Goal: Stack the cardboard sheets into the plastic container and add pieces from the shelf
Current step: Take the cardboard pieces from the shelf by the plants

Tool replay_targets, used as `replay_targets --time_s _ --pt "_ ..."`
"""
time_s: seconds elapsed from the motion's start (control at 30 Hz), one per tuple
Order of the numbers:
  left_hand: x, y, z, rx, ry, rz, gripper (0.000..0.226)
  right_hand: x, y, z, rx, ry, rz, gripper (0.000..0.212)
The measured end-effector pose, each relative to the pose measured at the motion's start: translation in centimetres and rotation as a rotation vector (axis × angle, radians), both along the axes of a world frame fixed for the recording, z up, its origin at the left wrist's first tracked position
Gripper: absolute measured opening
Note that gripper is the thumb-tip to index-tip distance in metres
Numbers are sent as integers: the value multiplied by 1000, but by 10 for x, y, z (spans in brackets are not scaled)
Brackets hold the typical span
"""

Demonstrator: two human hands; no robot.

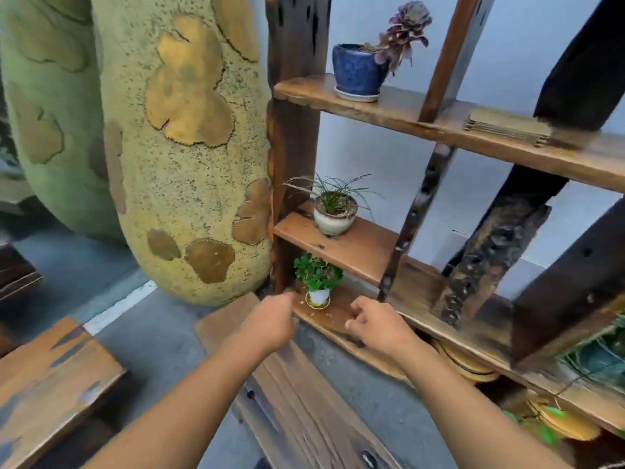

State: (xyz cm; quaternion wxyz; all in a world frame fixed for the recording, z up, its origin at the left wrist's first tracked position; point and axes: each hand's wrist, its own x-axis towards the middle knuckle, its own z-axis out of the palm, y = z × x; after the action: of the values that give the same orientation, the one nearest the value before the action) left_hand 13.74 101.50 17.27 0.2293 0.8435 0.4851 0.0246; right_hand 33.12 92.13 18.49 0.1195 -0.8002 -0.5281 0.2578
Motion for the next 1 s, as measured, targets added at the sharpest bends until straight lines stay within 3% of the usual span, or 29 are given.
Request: replay_targets --time_s 0.3,0.57,0.77,1.0 --pt "116 105 48 72 -78 -312 34 81 58 62 133 -71 -327 40" --pt "211 152 134 200 -218 -514 34 143 82 129 239 -131 -506 48" --pt "287 152 204 247 -345 -587 33 197 76 183 358 -113 -625 50" --pt "353 149 272 211 -408 -535 43 264 74 257 519 -121 -723 33"
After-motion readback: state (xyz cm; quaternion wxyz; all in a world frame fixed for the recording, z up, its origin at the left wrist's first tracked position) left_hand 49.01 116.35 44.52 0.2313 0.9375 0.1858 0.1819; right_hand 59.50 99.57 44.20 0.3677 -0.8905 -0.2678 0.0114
